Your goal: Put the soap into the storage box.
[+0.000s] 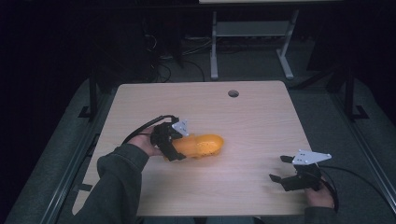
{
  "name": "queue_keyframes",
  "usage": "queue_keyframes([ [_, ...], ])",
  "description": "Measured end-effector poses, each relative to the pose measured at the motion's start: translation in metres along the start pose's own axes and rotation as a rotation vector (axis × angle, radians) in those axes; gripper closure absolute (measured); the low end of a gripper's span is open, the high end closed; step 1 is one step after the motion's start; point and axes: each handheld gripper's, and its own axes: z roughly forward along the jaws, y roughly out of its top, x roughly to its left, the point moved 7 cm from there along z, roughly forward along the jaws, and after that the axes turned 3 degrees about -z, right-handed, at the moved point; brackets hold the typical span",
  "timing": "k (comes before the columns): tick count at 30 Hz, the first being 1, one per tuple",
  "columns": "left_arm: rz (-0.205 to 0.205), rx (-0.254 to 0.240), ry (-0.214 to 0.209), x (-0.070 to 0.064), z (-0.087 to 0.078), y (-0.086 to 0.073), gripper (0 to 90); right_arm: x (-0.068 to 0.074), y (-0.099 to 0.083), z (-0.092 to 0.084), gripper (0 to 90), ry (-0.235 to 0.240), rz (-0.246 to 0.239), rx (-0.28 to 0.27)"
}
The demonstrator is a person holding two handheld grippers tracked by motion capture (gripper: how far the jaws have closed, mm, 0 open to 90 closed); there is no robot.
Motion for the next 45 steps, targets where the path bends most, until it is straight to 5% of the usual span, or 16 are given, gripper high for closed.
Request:
queue_keyframes([
  [45, 0.067, -0.006, -0.024, 0.015, 0.027, 0.051, 20.8, -0.001, 0.002, -0.004, 13.7, -0.005, -0.001, -0.027],
])
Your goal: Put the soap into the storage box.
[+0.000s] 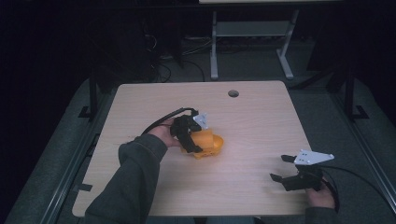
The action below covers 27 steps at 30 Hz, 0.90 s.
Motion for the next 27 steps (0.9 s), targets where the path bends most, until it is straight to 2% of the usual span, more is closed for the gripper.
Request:
queue_keyframes([
  [10, 0.011, -0.012, -0.005, 0.001, 0.005, 0.008, 20.8, 0.001, 0.001, 0.000, 13.7, 0.006, 0.004, -0.001],
  [27, 0.027, 0.010, -0.017, 0.006, 0.016, 0.020, 20.8, 0.001, 0.001, -0.001, 13.7, 0.012, 0.008, -0.003],
])
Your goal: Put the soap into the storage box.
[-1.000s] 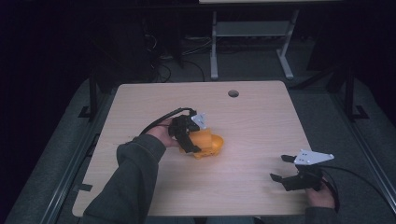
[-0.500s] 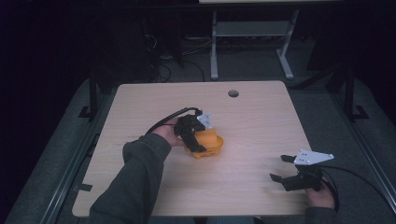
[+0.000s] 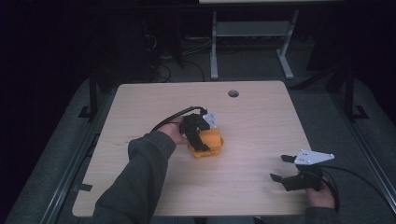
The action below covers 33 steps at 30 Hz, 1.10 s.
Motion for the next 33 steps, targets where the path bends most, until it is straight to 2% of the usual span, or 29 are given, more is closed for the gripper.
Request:
queue_keyframes([
  [18, 0.004, 0.034, -0.016, -0.001, 0.012, -0.001, 20.7, 0.000, 0.001, -0.001, 13.7, -0.002, -0.006, -0.004],
  [23, -0.007, 0.032, -0.034, 0.000, 0.013, -0.001, 20.7, 0.000, 0.001, -0.001, 13.7, -0.001, -0.010, -0.005],
  [33, -0.019, 0.028, -0.037, 0.002, 0.013, -0.002, 20.5, 0.001, 0.001, 0.000, 13.7, 0.002, -0.007, -0.003],
])
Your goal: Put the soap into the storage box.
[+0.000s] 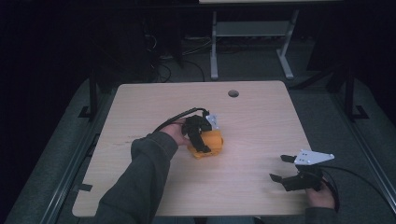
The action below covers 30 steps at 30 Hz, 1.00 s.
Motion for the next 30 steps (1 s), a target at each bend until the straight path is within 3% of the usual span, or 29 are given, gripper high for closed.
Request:
queue_keyframes([
  [10, -0.002, 0.001, 0.005, -0.001, -0.004, 0.000, 20.1, 0.001, 0.000, 0.001, 13.7, 0.001, -0.002, 0.004],
  [22, -0.002, -0.045, 0.040, -0.005, -0.024, 0.001, 19.1, 0.001, 0.000, 0.001, 13.7, 0.003, 0.001, 0.007],
  [30, -0.005, -0.049, 0.063, -0.007, -0.035, -0.005, 19.6, 0.000, -0.001, 0.001, 13.7, 0.000, 0.001, 0.013],
])
